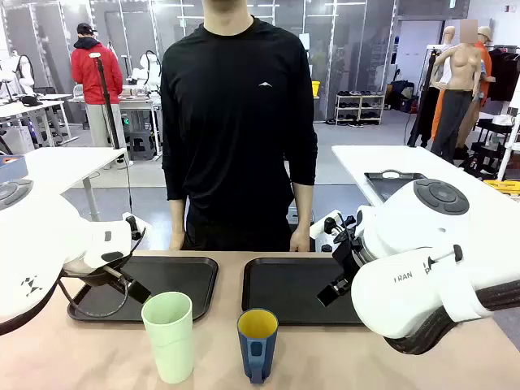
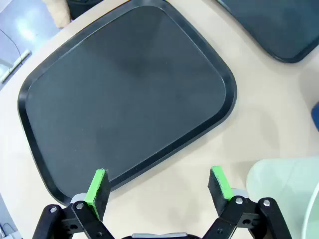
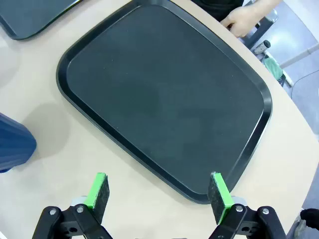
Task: Sort and store the cups by type.
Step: Pick up the Reusable plastic cup.
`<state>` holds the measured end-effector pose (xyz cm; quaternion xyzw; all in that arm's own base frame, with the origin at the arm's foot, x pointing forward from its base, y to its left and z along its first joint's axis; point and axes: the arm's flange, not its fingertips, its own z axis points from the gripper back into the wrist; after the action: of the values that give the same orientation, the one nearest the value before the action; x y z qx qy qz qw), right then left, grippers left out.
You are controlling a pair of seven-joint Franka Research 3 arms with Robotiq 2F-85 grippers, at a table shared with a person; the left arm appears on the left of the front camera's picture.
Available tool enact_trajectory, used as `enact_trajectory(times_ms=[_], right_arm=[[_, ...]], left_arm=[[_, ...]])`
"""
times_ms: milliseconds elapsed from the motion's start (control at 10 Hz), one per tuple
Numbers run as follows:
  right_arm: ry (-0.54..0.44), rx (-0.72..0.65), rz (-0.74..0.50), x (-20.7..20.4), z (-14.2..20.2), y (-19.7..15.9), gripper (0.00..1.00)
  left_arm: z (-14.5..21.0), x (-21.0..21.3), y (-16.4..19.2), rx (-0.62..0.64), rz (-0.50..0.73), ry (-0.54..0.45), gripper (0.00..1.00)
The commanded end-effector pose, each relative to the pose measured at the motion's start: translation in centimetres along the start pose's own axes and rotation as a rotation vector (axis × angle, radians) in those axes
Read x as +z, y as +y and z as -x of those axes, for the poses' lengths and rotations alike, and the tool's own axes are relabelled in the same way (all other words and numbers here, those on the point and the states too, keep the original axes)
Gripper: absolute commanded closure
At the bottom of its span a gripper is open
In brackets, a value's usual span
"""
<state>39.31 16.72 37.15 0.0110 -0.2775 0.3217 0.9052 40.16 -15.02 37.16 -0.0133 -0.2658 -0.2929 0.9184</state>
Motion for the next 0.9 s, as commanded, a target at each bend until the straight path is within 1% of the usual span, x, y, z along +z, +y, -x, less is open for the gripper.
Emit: enact_trajectory(times_ms=[0,800], right_arm=[[0.000,0.000,0.000,0.00,0.00,0.00,0.00],[0.000,0.000,0.000,0.00,0.00,0.00,0.00]], left_arm=[[-0.01,0.00,-0.02,0.000,0.000,0.000,0.00],[-0.01,0.00,-0.02,0.000,0.000,0.000,0.00]])
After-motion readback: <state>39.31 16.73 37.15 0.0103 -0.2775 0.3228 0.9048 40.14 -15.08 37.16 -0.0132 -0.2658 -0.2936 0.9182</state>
